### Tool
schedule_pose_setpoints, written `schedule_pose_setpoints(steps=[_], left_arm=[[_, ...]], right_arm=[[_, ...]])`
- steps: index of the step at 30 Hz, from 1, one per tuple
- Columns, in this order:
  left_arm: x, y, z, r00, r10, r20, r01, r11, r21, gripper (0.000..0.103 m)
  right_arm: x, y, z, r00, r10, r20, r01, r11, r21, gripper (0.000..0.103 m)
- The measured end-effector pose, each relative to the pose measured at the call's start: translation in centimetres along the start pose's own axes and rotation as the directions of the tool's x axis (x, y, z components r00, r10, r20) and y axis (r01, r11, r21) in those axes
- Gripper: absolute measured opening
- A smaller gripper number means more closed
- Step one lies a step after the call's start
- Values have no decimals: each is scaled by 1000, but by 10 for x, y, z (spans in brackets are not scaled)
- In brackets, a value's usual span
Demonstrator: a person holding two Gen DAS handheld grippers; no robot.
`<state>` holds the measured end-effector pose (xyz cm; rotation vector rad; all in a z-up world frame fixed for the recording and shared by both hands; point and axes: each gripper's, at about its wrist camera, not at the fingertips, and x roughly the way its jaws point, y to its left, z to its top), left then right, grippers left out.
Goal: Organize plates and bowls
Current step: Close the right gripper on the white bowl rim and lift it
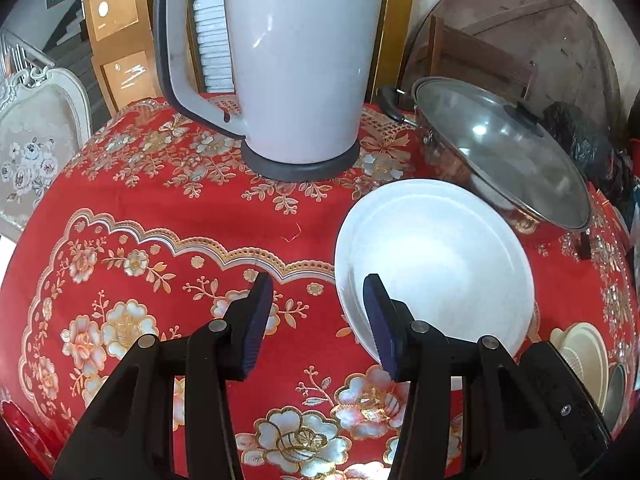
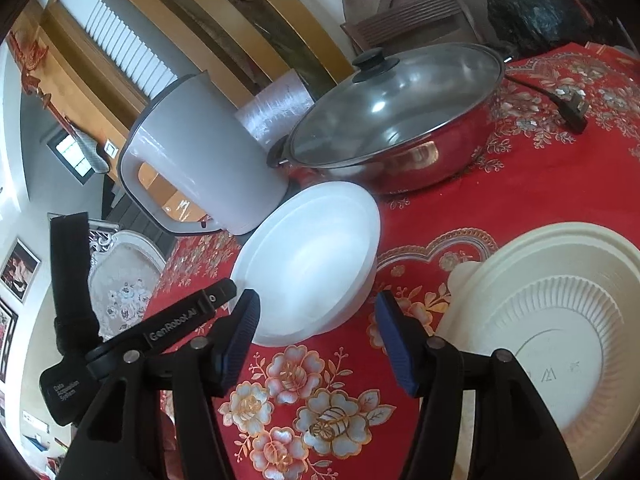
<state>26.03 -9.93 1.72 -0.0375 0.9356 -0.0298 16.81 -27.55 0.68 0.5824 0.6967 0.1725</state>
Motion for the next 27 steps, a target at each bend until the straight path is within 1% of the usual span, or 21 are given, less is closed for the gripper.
schedule_pose_setpoints(steps=[3,7,13,17,19,22,27], left_arm=[[4,-1,0,1000,4,-1,-4,1000,-1,47],[8,-2,1,1000,8,1,-8,1000,2,47],[16,-8,2,1000,1,-17,-1,1000,13,47],[24,-10,3,999,-20,-44,21,1000,12,47],[27,-12,4,998,-20,-58,21,1000,18,47],[28,-14,5,998,-26,-61,27,999,20,47],[35,-13,7,994,-42,-99,42,999,1,47]], right_arm=[[2,0,-1,1000,-17,14,17,1000,-7,60],[5,-2,-1,1000,-17,25,17,1000,8,60],[9,-7,-2,999,-22,28,21,1000,18,60],[7,-8,-2,999,-24,33,24,1000,20,60],[8,-8,-2,999,-23,33,23,999,22,60],[10,-8,-3,999,-25,34,24,999,24,60],[15,-4,-4,1000,-4,28,4,1000,26,60]])
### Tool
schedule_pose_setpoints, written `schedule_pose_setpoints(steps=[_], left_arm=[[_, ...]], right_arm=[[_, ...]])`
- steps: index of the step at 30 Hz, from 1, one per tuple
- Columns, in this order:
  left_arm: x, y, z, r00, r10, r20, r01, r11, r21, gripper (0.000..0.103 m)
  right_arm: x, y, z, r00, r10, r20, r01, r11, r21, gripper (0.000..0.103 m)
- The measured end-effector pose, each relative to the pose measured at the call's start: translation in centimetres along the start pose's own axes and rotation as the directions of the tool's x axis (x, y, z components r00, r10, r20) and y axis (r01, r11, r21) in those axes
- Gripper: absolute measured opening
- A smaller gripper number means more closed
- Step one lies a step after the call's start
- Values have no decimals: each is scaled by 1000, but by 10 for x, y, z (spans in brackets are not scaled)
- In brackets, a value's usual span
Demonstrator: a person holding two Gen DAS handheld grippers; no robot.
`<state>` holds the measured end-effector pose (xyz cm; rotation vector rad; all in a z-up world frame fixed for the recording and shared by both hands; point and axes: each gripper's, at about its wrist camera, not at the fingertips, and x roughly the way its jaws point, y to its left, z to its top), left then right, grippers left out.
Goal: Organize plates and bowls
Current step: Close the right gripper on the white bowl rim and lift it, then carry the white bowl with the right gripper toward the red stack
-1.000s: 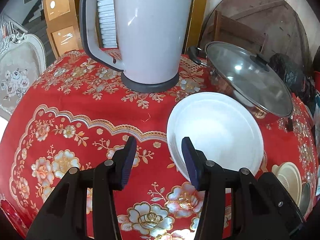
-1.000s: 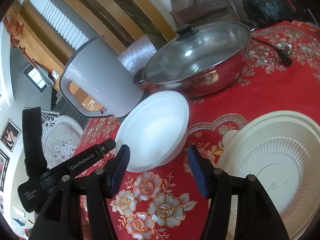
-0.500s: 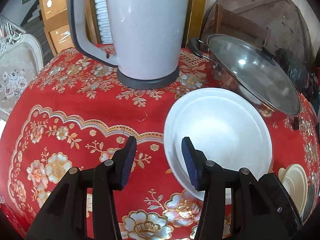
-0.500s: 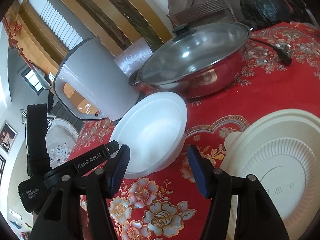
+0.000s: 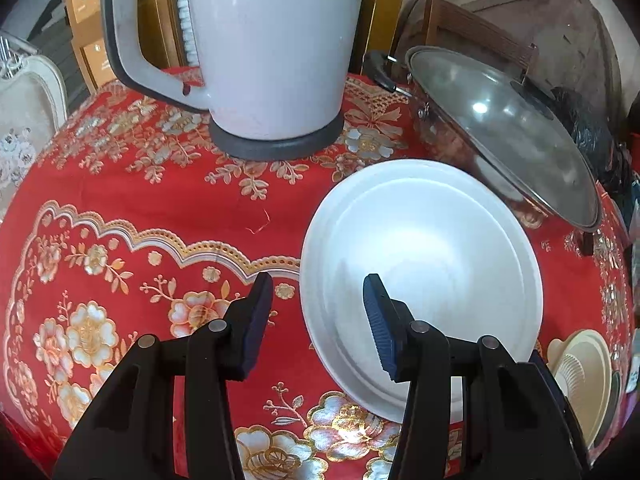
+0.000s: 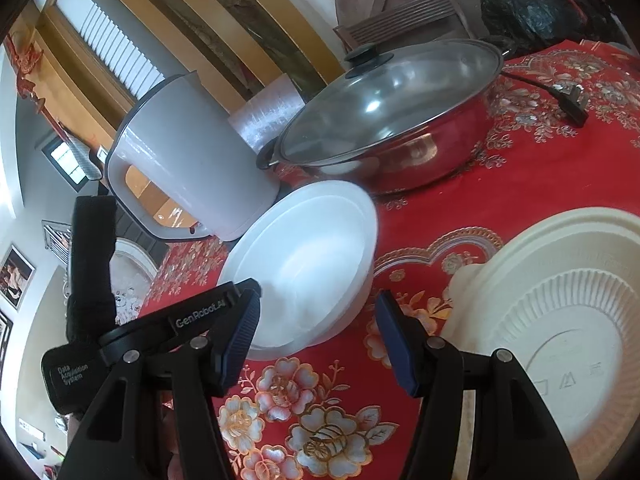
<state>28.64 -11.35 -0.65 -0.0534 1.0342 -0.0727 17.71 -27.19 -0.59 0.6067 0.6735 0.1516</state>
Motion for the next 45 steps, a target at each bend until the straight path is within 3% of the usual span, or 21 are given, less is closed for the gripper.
schedule_pose_setpoints(steps=[2,4,8,16,21,27,28,31,34,38,45], left_arm=[[3,0,0,1000,4,-4,-4,1000,7,45],[5,0,-1,1000,12,-12,-12,1000,15,29],[6,2,-6,999,18,-36,-17,999,36,20],[-5,3,-16,998,37,-48,-33,996,84,20],[-14,14,-30,996,15,-93,-8,997,75,20],[-33,28,-47,996,7,-92,0,997,75,20],[-36,30,-52,996,9,-93,-2,997,76,20],[-40,36,-62,995,13,-98,-5,997,81,20],[-43,44,-72,995,9,-100,-2,998,70,20],[-59,48,-91,996,-12,-86,17,998,62,20],[-100,49,-124,1000,3,2,-3,996,90,20]], right_arm=[[0,1,0,1000,1,2,-1,1000,-1,60],[-1,0,1,1000,3,7,-3,1000,2,60],[-4,-2,1,1000,1,14,-1,1000,11,60],[0,-3,1,1000,-8,-5,8,1000,18,60],[11,-5,-2,998,16,-66,-13,999,43,60],[16,-8,-5,991,43,-126,-35,997,63,59],[17,-7,-6,987,59,-147,-50,997,63,58],[14,-4,-9,983,80,-165,-72,996,57,22],[5,1,-14,982,76,-175,-75,997,12,10],[-15,8,-27,981,68,-180,-78,996,-47,10],[-59,17,-51,985,83,-149,-95,993,-71,10]])
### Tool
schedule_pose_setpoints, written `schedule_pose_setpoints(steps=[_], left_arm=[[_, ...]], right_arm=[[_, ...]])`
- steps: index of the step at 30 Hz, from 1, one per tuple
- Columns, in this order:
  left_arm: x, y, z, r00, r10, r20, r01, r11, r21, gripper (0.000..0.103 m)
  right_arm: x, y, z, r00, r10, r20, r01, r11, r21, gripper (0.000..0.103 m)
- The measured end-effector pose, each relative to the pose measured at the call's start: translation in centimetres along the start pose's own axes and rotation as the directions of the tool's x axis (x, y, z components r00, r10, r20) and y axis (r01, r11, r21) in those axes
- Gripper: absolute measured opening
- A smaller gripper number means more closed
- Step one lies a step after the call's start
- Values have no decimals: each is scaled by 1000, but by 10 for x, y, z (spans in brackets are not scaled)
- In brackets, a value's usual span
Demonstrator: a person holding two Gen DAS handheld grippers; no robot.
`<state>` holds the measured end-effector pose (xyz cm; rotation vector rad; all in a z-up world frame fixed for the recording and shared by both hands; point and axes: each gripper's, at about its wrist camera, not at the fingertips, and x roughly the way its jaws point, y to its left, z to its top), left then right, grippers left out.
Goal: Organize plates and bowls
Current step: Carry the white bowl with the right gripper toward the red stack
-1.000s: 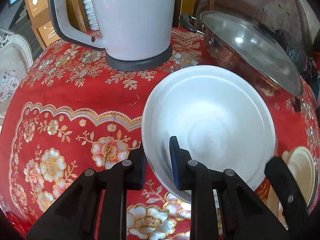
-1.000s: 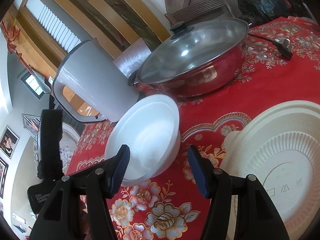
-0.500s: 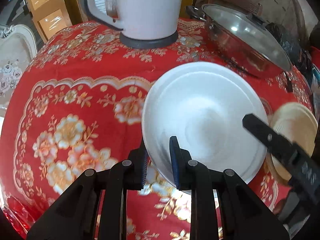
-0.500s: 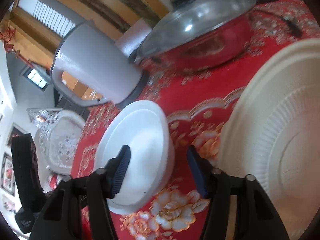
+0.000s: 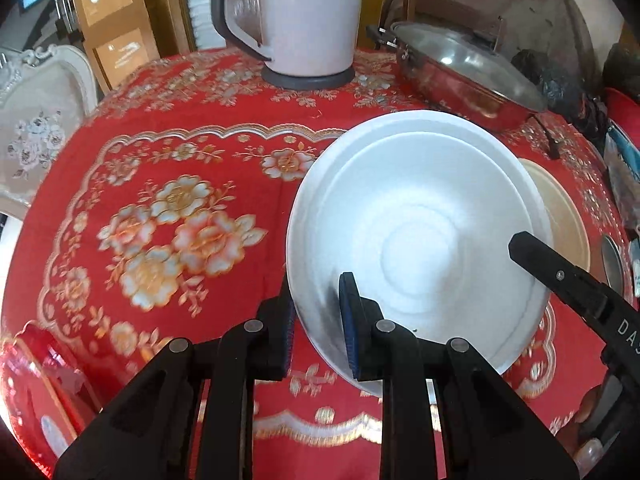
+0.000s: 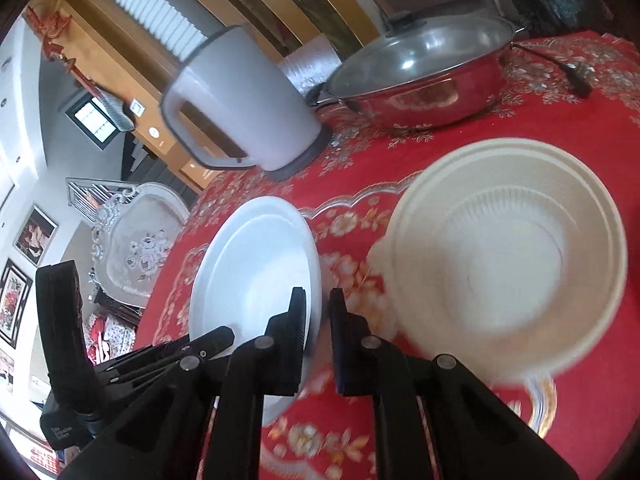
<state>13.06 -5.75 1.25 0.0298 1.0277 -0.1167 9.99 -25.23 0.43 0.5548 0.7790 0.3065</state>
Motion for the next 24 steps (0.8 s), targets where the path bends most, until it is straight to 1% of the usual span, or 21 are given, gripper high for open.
schedule_pose_setpoints(steps=[4,14,22,24], left_arm=[[-21,4,-20,999,16,36,-16,1000,10,20],[-55,21,-58,994,45,100,-45,999,-5,20],[-85,45,-81,988,63,138,-57,997,-49,20],[-93,51,-84,986,75,152,-66,996,-61,20]], right_arm=[[-16,10,-15,1000,16,6,-16,1000,-8,10],[-31,34,-42,998,60,1,-60,998,-13,10],[-32,63,-49,996,90,-1,-90,994,-60,10],[-31,70,-51,994,107,-4,-107,992,-68,10]])
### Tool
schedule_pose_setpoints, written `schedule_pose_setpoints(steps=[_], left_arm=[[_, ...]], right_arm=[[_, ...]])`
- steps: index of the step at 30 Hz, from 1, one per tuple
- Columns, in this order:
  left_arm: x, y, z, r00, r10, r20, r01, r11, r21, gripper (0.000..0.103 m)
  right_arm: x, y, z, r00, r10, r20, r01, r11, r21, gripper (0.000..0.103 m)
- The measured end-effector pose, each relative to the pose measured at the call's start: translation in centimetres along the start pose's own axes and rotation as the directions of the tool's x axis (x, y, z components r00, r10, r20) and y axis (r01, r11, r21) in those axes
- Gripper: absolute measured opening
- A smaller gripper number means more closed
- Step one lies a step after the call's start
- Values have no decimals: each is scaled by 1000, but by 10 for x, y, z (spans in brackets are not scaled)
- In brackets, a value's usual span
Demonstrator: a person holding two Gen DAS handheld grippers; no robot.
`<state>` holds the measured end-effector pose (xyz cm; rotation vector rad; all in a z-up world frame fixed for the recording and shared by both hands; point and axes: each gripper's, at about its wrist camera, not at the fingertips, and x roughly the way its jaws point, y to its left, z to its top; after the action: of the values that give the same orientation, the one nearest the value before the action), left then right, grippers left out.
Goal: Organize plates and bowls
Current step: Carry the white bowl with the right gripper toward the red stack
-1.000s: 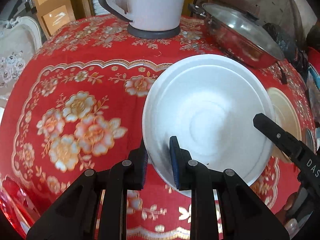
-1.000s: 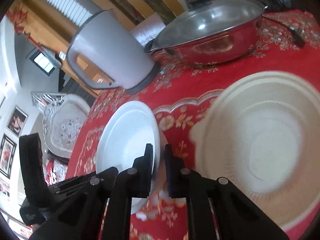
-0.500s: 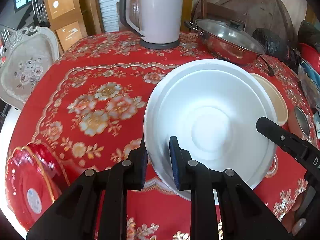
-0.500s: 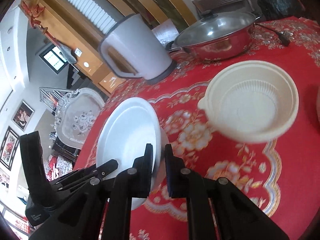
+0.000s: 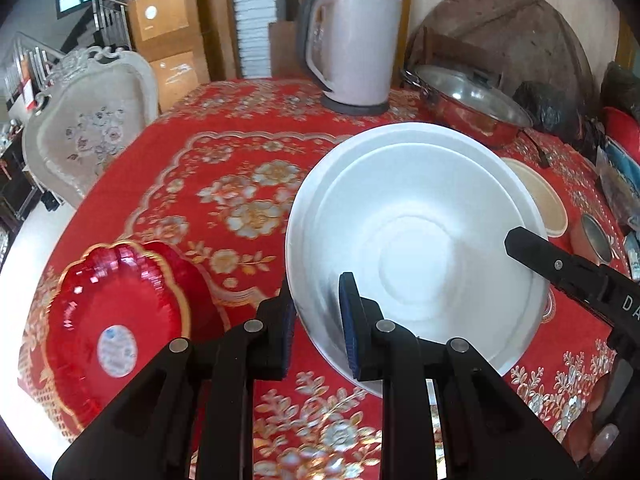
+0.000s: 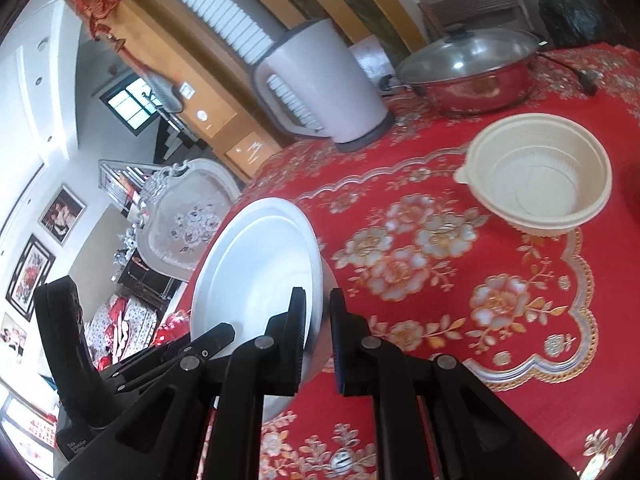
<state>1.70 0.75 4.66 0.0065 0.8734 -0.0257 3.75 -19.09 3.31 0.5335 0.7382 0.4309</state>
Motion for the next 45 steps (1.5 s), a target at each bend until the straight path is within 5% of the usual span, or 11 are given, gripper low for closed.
schedule_pose_setpoints(steps=[19,34,45], left_arm=[[-56,84,-10,986,135,101,-122,985,-126,20],[-61,149,-26,971,234,58,-215,949,-232,20],[-52,169,-45,968,249,1,-241,937,-252,20]], right_arm=[[37,94,-13,993,101,-53,-108,982,-153,13],[81,151,-32,978,143,-150,-174,960,-219,14],[100,158,-57,964,133,-231,-187,955,-231,14]])
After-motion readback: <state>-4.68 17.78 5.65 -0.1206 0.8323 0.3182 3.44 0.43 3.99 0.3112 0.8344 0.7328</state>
